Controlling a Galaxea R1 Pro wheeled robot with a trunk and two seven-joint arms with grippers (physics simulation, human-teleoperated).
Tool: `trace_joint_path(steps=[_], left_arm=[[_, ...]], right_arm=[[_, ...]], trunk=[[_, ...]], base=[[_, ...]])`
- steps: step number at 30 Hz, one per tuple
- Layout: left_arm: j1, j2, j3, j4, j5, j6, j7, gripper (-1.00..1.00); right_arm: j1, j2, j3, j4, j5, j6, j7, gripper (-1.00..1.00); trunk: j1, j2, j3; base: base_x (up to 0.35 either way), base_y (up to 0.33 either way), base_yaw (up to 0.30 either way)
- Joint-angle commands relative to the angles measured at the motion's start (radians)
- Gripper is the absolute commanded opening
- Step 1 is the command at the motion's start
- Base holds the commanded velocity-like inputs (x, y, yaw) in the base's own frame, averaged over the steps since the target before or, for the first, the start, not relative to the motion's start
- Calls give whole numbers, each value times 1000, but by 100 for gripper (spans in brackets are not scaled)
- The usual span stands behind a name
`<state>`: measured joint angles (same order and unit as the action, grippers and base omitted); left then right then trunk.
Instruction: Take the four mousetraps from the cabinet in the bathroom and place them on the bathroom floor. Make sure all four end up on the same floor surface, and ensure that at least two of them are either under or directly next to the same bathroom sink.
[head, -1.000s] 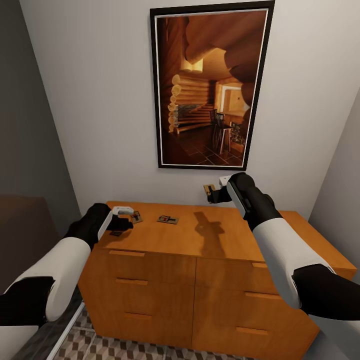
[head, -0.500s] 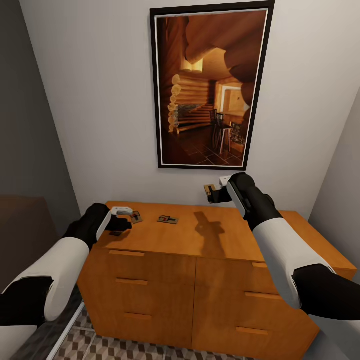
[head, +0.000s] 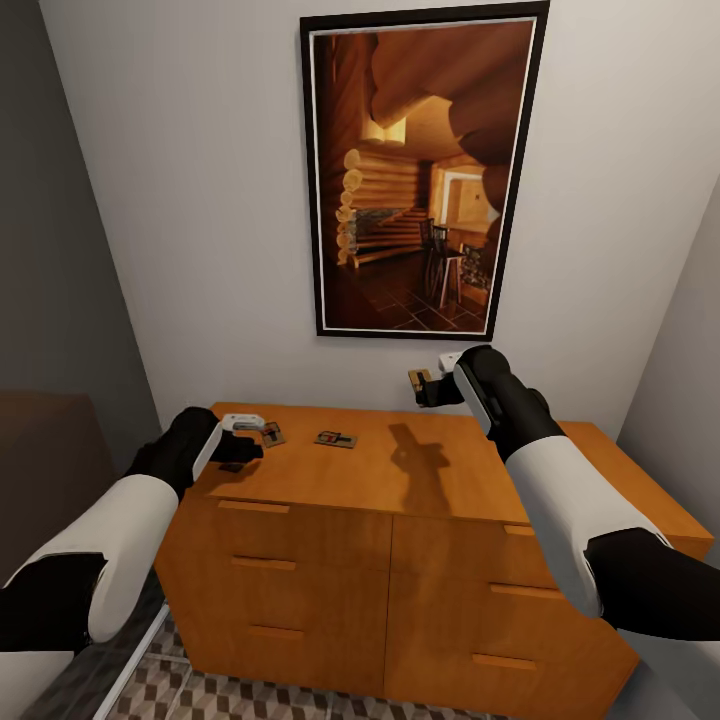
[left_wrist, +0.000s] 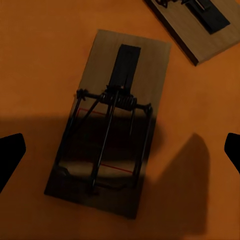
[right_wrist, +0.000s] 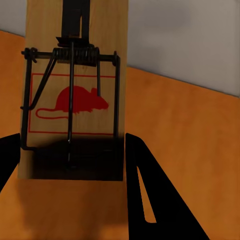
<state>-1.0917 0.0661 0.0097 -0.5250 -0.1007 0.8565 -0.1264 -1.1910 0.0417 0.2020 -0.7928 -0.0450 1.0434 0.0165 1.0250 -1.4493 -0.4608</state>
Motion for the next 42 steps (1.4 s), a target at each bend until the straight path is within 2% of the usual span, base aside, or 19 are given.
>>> trace_joint_path(steps=[1,42], left_arm=[[-1,0,1,-1,-11,4,-9,100],[-1,1,2,3,-11,9,-7,100]], right_arm=[[-1,0,1,0,-6,4,-1,-100],[-1,0,2,0,-7,4,-1,-100]], trunk=[[0,-1,-1],[0,-1,-1]], base=[[0,0,0],[0,0,0]])
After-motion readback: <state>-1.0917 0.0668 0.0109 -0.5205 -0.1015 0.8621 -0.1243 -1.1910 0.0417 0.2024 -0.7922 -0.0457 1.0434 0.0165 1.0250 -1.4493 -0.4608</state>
